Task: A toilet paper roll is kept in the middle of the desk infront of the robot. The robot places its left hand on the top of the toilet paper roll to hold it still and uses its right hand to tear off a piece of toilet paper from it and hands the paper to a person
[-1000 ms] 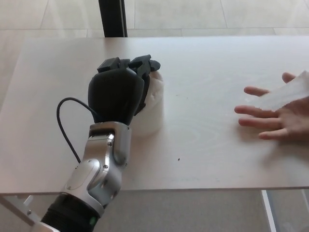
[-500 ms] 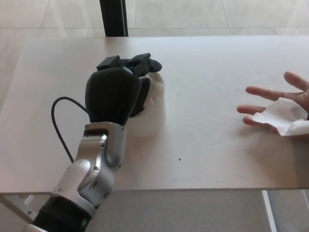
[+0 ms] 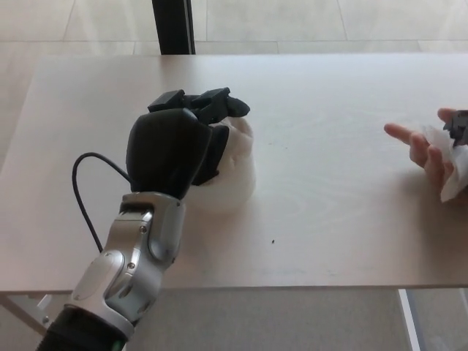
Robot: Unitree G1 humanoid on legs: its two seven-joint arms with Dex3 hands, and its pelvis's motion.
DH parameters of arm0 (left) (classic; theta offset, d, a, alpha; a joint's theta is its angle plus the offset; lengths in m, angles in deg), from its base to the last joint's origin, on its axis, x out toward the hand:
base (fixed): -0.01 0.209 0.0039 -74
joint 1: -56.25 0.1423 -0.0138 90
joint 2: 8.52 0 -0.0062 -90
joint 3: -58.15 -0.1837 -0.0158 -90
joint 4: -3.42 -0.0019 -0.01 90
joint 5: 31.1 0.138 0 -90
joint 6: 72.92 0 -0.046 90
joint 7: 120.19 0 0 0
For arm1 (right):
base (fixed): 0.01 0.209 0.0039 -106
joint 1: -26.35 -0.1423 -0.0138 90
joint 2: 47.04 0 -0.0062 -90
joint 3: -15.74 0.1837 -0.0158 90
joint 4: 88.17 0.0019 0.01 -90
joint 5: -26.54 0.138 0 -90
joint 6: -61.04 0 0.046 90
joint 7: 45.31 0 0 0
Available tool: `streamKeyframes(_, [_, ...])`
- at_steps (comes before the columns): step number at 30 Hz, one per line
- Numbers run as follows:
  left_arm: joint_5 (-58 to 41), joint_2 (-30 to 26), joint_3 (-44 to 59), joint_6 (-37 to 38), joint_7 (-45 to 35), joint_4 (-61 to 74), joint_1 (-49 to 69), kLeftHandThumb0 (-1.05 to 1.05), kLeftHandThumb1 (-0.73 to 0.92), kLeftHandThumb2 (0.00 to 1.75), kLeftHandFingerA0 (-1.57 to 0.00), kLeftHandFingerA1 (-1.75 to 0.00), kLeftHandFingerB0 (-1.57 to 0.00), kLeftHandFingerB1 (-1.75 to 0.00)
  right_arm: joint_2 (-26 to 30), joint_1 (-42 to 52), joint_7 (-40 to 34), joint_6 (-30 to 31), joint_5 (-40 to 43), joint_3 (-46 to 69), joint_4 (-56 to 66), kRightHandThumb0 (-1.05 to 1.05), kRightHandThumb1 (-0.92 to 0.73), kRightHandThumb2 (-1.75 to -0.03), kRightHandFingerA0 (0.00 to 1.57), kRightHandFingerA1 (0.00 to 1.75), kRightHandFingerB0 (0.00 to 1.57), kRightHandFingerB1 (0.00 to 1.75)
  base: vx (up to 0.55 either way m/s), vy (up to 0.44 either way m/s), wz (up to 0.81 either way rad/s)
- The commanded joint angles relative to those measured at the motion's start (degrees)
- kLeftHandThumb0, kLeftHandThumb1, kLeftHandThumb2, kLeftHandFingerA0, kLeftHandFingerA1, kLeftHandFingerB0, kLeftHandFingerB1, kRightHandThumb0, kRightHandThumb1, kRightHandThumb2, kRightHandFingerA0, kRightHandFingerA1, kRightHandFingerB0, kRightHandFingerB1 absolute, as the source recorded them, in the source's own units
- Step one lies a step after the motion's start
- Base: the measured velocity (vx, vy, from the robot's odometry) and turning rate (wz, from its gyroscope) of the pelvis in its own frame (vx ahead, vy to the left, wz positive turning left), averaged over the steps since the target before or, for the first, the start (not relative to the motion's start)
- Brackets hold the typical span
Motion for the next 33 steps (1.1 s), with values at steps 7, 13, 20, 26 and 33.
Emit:
streamKeyframes(7, [0.0, -3.4, -0.7, 0.0, -3.9, -2.6, 0.3, -0.06, 0.48, 0.84, -0.59, -0.66, -0.65, -0.68, 0.2, 0.0, 6.4, 8.9, -5.7, -1.8, 3.6, -0.84, -0.47, -0.76, 0.0, 0.05, 0.14, 0.23, 0.0, 0.0, 0.0])
streamKeyframes(13, [-0.6, -9.8, 1.2, 0.9, -9.0, 1.2, -5.2, -0.04, 0.42, 0.9, -0.67, -0.6, -0.69, -0.58, 0.8, 2.1, 10.8, 14.2, -6.8, -1.1, 8.1, -0.93, -0.53, -0.88, 0.0, 0.25, 0.0, 0.0, 0.0, 0.0, 0.0])
streamKeyframes(20, [-6.4, -19.4, 8.8, -4.6, -26.4, 21.7, -9.1, -0.15, 0.42, 0.94, -0.5, -0.67, -0.53, -0.67, 2.5, 6.9, 12.7, 14.9, -4.3, 2.6, 14.1, -0.83, -0.49, -0.82, 0.0, 0.23, 0.0, 0.0, 0.0, 0.0, 0.0])
streamKeyframes(26, [-13.2, -27.0, 17.1, -4.9, -32.8, 32.1, -10.5, -0.23, 0.37, 1.07, -0.38, -0.71, -0.49, -0.72, 3.4, 9.8, 15.8, 16.3, -2.7, 4.8, 16.0, -0.76, -0.39, -0.67, 0.0, 0.0, 0.0, 0.02, 0.0, 0.0, 0.0])
streamKeyframes(33, [-21.9, -33.5, 31.4, -6.7, -34.8, 38.4, -9.2, -0.14, 0.42, 1.07, -0.37, -0.7, -0.45, -0.69, 3.8, 13.2, 16.6, 15.0, -0.2, 8.4, 17.2, -0.89, -0.53, -0.82, 0.0, 0.19, 0.0, 0.0, 0.0, 0.0, 0.0])
